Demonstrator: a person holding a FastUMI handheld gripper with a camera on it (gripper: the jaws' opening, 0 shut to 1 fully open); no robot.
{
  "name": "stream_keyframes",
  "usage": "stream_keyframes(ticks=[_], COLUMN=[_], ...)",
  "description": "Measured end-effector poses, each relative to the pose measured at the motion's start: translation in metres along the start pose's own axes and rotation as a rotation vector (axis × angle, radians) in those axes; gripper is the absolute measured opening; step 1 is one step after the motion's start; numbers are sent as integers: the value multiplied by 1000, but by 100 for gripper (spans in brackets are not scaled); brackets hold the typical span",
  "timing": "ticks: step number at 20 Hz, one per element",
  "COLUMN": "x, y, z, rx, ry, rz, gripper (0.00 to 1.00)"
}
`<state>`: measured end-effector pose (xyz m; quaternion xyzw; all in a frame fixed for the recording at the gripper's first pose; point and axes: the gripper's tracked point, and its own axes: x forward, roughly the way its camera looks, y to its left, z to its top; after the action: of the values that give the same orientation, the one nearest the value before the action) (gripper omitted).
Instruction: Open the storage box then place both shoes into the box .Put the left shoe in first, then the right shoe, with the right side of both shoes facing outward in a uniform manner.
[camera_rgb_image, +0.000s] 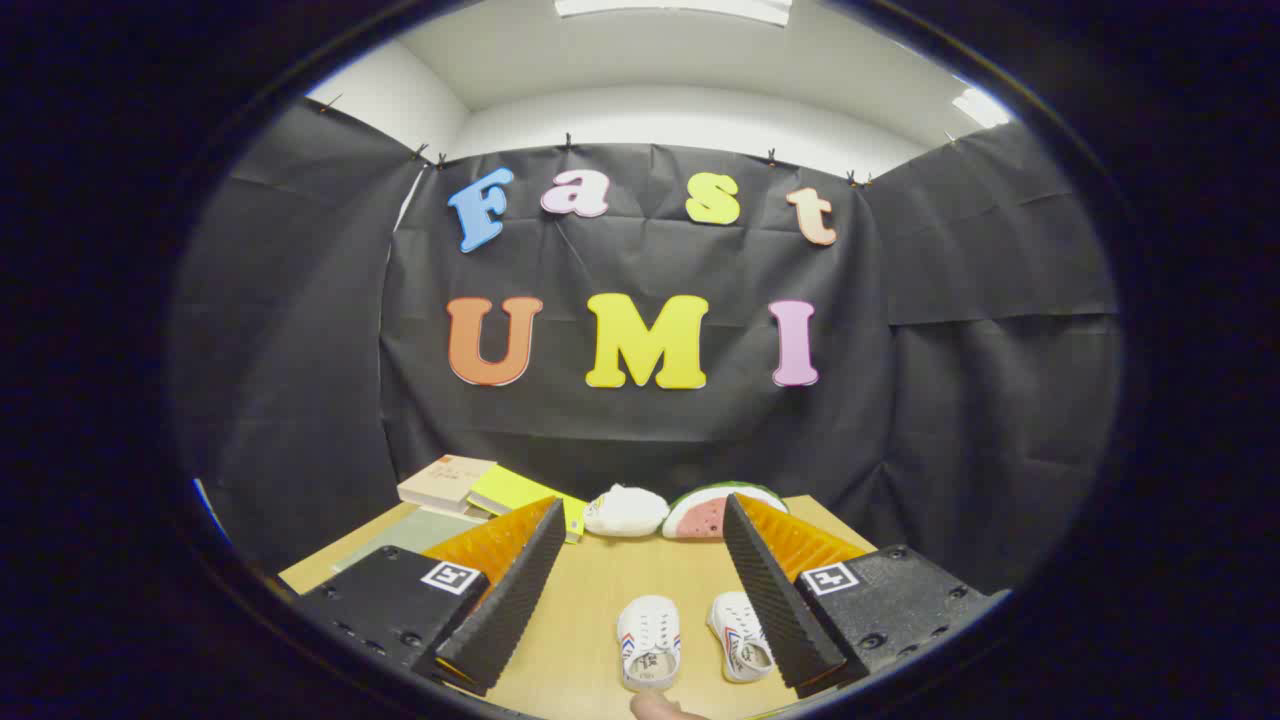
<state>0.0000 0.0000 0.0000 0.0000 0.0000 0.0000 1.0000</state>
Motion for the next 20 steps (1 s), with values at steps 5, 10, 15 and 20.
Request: stream_keyframes(ticks=[5,10,15,20], x=[-5,-8,-3,6], y=[0,-4,-1,8], z=[7,8,2,-8], rx=[1,-30,-22,-29], ry=[-26,-25,1,44], rz=[16,14,17,-3], gripper=[100,100,100,100])
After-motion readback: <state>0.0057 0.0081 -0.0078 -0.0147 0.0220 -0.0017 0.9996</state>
